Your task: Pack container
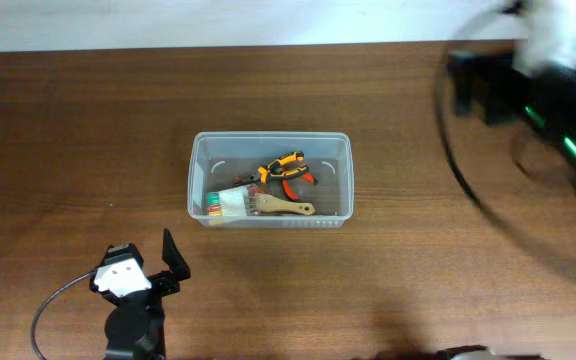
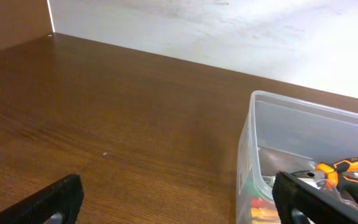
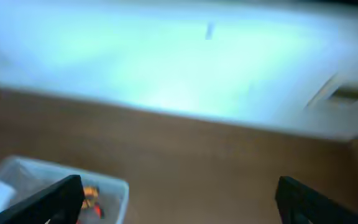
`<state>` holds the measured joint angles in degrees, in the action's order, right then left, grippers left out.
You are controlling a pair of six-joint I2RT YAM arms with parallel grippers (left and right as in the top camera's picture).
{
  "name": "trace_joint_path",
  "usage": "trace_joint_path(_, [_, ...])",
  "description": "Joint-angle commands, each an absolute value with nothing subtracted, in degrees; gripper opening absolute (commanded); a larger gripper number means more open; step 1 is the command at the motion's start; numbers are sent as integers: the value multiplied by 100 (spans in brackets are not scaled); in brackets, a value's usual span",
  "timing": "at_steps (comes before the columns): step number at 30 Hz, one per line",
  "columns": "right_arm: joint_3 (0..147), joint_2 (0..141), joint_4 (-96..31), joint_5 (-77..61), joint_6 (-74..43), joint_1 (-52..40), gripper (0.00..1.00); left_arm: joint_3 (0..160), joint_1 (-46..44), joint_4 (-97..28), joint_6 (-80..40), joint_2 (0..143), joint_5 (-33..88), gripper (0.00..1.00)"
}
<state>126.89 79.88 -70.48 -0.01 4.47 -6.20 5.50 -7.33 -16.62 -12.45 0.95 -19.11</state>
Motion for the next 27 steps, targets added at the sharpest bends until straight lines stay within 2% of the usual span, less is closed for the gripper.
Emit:
trace_joint_path(1, [12731,7360,-7076,27,399,-569,99,532,-751,-1671,-1194,69,-1931,99])
trace_joint_path(18, [12508,4735,-7100,27,399,-567,99,532,-751,-1671,-1194,69,-1931,99])
trace_joint_path(23, [11332,3769,-6862,51,397,-558,99,532,-751,-1671,-1194,69,-1931,99])
trace_joint_path(27, [9636,2775,-6265,-189,397,-558,99,532,-751,-1671,-1194,69,-1931,99])
